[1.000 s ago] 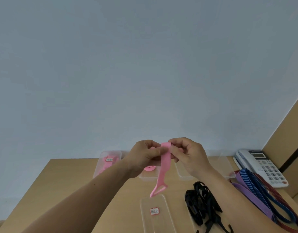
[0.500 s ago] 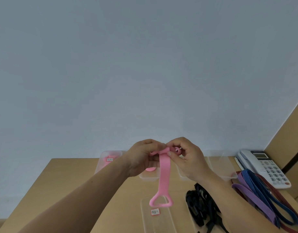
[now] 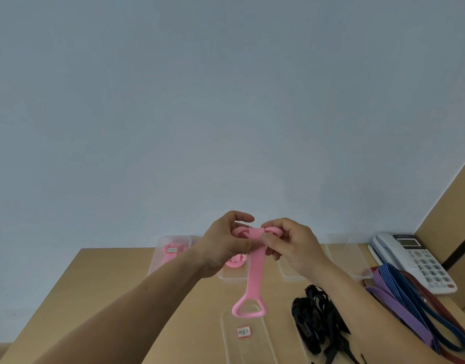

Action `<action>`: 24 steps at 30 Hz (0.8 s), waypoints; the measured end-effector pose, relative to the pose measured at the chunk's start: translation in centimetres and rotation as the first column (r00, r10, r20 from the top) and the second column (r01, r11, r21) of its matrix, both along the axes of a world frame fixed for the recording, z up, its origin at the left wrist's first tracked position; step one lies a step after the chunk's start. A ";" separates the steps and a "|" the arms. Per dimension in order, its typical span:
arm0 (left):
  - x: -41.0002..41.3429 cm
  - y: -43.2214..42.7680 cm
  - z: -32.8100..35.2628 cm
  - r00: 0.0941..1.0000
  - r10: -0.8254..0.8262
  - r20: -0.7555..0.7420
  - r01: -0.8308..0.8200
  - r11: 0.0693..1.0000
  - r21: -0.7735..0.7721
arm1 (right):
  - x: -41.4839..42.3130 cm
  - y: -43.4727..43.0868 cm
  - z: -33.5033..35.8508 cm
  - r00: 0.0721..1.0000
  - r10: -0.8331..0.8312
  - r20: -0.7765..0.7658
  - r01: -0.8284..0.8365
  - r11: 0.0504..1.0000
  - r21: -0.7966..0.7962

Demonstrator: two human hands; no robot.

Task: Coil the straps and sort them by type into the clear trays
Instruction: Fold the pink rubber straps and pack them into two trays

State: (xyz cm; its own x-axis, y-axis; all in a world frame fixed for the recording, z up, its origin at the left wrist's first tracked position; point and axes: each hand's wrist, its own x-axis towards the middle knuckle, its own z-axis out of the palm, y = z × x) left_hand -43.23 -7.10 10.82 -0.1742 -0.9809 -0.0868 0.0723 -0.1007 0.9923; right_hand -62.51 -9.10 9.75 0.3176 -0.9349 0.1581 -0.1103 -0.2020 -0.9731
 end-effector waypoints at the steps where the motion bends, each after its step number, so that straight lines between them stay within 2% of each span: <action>1: 0.0 0.0 -0.1 1.000 0.003 0.005 -0.004 1.000 0.011 | 0.0 0.1 0.1 1.000 0.001 -0.006 -0.001 1.000 -0.006; 5: 0.0 0.3 -0.1 0.999 -0.025 -0.030 0.027 0.998 0.063 | 0.1 0.3 0.2 0.999 -0.027 0.019 0.028 0.998 -0.063; 11: 0.3 0.7 0.4 0.993 -0.084 0.088 0.075 0.992 0.099 | 0.2 0.6 0.1 0.999 -0.044 -0.012 0.042 0.989 -0.142; 20: 0.2 1.0 0.6 0.986 -0.134 -0.104 0.148 0.979 0.142 | 0.3 1.0 0.0 0.989 -0.060 -0.134 0.016 0.951 -0.309; 24: 0.1 0.8 0.7 0.986 -0.102 -0.130 0.123 0.979 0.163 | 0.2 1.0 0.0 0.987 -0.059 -0.148 0.012 0.953 -0.301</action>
State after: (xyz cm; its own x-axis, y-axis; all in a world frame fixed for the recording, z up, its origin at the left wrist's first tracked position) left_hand -43.13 -6.30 11.53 -0.3016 -0.9271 -0.2223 0.1684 -0.2813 0.9447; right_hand -62.30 -8.13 9.70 0.3275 -0.8634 0.3839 -0.2657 -0.4740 -0.8395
